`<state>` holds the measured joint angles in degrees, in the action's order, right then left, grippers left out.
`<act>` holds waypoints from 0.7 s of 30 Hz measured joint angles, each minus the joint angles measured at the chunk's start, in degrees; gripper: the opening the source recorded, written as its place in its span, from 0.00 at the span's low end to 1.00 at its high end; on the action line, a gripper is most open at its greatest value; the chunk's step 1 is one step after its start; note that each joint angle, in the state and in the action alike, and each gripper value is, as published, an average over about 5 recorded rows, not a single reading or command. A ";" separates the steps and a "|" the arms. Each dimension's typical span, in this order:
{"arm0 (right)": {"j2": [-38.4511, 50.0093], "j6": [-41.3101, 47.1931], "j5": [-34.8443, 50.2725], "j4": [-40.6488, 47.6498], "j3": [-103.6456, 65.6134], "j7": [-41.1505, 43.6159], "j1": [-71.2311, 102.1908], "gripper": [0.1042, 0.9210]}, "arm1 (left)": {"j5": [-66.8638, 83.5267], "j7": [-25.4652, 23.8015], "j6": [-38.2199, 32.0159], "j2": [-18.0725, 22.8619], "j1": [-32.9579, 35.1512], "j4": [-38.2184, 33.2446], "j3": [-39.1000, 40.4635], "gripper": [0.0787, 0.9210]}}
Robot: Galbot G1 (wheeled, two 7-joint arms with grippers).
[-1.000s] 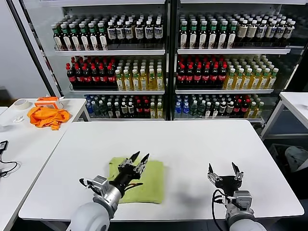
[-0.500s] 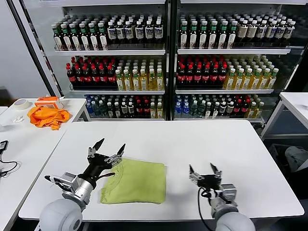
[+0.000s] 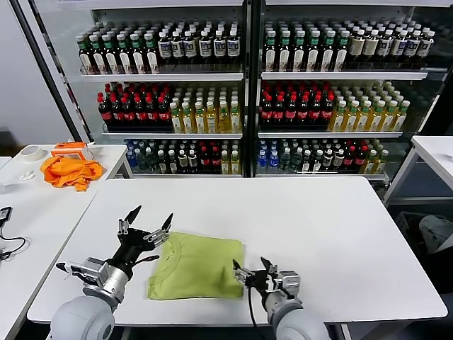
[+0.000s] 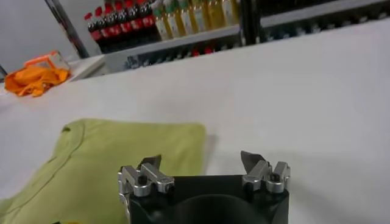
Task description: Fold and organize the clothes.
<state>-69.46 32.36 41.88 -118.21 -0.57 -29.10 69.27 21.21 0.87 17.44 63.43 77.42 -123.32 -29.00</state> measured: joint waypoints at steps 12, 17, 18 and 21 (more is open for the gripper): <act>-0.92 0.51 4.46 2.76 3.56 -3.75 -2.72 0.84 | 0.12 -0.02 0.14 0.14 0.10 0.11 -0.26 0.88; -1.04 0.49 6.86 3.00 4.12 -5.07 -3.13 0.68 | 0.16 -0.02 0.17 0.28 0.15 0.41 -0.24 0.88; -1.12 0.49 7.35 3.08 4.20 -5.29 -3.23 0.64 | 0.16 -0.02 0.19 0.33 0.19 0.48 -0.23 0.88; -1.35 0.50 8.77 3.30 4.32 -5.91 -3.43 0.55 | 0.18 -0.02 0.26 0.45 0.26 0.60 -0.22 0.88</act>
<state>-70.81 32.85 50.65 -114.92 3.75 -35.01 65.84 21.38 0.86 17.69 63.88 77.67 -122.72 -29.22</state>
